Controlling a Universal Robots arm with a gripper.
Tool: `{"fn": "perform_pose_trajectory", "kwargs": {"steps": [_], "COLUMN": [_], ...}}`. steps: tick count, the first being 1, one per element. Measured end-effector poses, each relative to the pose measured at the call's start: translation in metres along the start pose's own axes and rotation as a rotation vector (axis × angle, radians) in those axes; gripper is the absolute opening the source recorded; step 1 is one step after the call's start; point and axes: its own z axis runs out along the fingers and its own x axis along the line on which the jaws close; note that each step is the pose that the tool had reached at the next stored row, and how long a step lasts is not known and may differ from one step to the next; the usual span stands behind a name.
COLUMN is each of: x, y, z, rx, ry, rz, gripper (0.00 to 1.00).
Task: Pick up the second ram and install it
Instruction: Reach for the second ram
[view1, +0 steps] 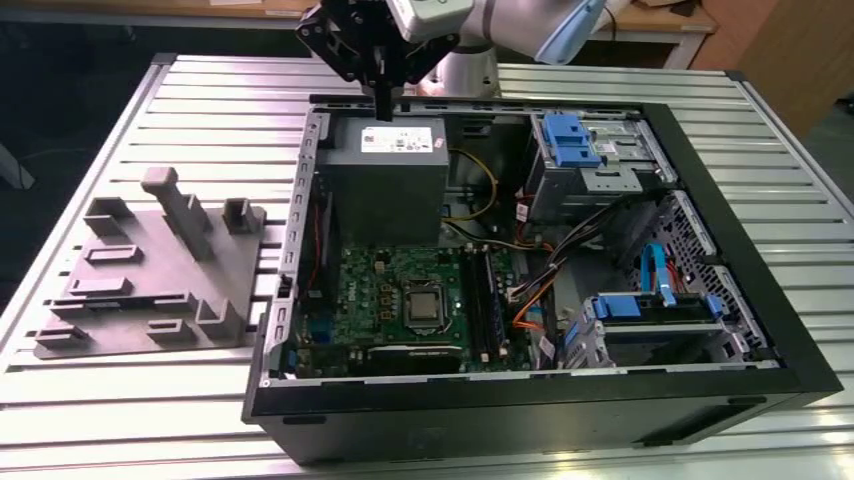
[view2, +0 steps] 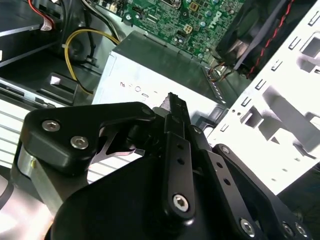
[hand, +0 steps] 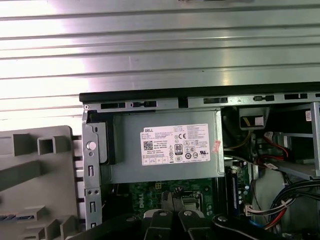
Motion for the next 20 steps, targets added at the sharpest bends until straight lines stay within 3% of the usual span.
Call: {"fn": "perform_pose_trajectory", "kwargs": {"steps": [6, 20], "x": [0.0091, 0.0462], "y": [-0.0007, -0.0035], "z": [-0.0003, -0.0012], "rx": [0.0002, 0.0001], "ry": [0.0001, -0.0002], "rz": [0.0, 0.0], "gripper": [0.1, 0.1]}}
